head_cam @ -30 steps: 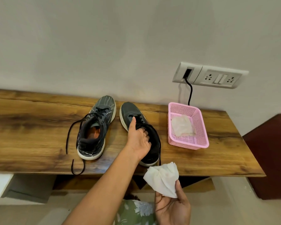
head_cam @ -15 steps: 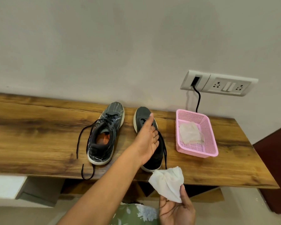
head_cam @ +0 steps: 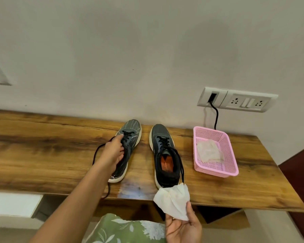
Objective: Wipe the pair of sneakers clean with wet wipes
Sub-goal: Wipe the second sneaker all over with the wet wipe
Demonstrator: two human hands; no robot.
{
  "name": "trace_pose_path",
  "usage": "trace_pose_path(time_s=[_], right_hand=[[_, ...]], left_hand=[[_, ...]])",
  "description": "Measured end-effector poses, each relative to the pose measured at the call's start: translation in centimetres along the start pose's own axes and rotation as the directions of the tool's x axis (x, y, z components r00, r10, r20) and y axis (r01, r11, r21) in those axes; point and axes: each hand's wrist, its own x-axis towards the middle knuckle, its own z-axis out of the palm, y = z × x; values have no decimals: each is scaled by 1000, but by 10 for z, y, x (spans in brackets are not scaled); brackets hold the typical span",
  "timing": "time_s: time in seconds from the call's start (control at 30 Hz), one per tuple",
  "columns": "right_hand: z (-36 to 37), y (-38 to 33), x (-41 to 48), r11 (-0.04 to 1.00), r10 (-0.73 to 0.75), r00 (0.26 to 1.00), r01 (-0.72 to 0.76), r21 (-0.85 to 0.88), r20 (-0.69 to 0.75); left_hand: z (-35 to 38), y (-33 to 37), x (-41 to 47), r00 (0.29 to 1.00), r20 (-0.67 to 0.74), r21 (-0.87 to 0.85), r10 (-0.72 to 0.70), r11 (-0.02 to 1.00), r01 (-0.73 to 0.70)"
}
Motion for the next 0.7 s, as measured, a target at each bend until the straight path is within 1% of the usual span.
trace_pose_path(time_s=[0.07,0.1,0.13,0.2,0.23,0.3,0.43,0.53,0.6,0.7], right_hand=[[2,1,0,1000,25,998,-26,-12,-58],[-1,2,2,999,44,997,-46,-18,-67],[0,2,2,998,57,996,-58,-22,-65],[-2,3,2,998,64,995,-66,-24,-75],[-3,3,3,998,64,994,-66,-23,-87],[-6,3,6,998,54,994,-58,-32,-100],[-2,1,6,998,54,992,-56,-16,-116],[3,2,6,998,68,987,-68,1,-144],[-1,4,11,998,62,980,-65,-8,-187],[4,6,14,997,76,974,-77,3,-215]], left_hand=[[4,2,0,1000,21,183,-4,983,0],[7,4,0,999,38,215,-15,977,7],[9,6,2,997,57,192,-43,981,31],[10,14,4,985,77,25,-156,988,155],[10,19,5,975,69,-65,-213,974,218],[7,23,13,958,35,-182,-286,940,287],[5,23,23,931,30,-234,-363,903,360],[3,25,26,903,34,-339,-429,845,414],[7,23,28,908,51,-368,-416,837,404],[13,21,29,916,67,-352,-396,850,393]])
